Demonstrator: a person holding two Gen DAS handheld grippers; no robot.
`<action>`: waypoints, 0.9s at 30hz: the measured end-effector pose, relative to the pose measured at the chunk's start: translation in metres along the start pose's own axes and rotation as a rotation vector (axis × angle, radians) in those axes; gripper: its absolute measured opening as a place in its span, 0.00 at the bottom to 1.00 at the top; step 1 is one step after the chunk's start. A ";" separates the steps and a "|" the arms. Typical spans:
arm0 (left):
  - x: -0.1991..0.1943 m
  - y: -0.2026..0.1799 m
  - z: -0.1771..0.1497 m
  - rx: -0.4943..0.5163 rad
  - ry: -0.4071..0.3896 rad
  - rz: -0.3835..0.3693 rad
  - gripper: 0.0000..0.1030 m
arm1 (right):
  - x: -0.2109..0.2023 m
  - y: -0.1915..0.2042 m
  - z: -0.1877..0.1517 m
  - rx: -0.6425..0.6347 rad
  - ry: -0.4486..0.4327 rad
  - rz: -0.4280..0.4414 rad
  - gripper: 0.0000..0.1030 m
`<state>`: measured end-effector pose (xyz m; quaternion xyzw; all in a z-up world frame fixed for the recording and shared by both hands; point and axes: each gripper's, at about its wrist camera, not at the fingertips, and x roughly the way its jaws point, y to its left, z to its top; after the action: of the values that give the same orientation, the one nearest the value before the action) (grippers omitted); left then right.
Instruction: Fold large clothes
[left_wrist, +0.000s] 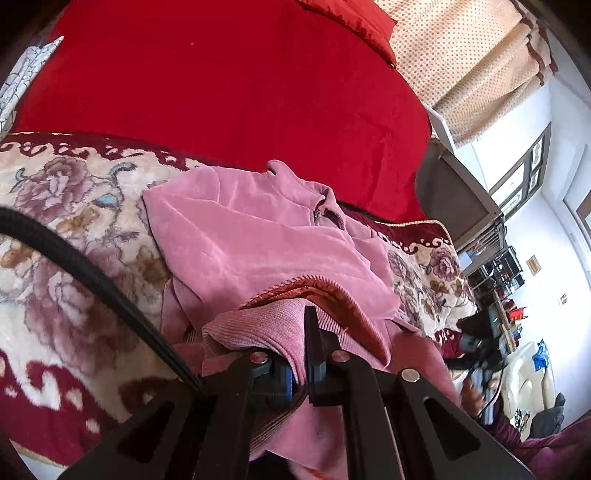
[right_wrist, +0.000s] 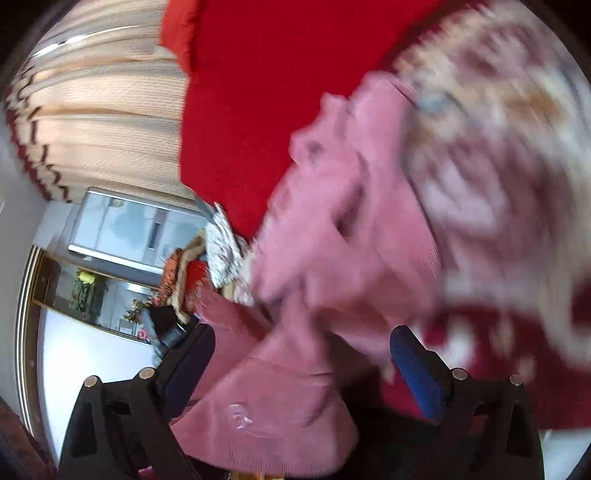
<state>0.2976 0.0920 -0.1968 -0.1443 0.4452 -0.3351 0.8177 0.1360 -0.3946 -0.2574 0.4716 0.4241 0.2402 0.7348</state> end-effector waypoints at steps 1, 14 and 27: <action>-0.002 -0.004 -0.002 0.008 -0.004 0.003 0.05 | 0.005 -0.009 -0.010 0.025 0.020 0.016 0.95; -0.035 0.000 -0.045 -0.038 -0.037 0.027 0.05 | 0.078 0.038 -0.052 -0.116 0.254 0.104 0.85; -0.032 0.022 0.026 -0.085 -0.092 -0.004 0.05 | 0.052 0.076 0.047 -0.192 -0.059 0.140 0.13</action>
<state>0.3159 0.1279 -0.1739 -0.1948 0.4205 -0.3105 0.8300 0.2067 -0.3448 -0.2004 0.4344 0.3434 0.3165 0.7702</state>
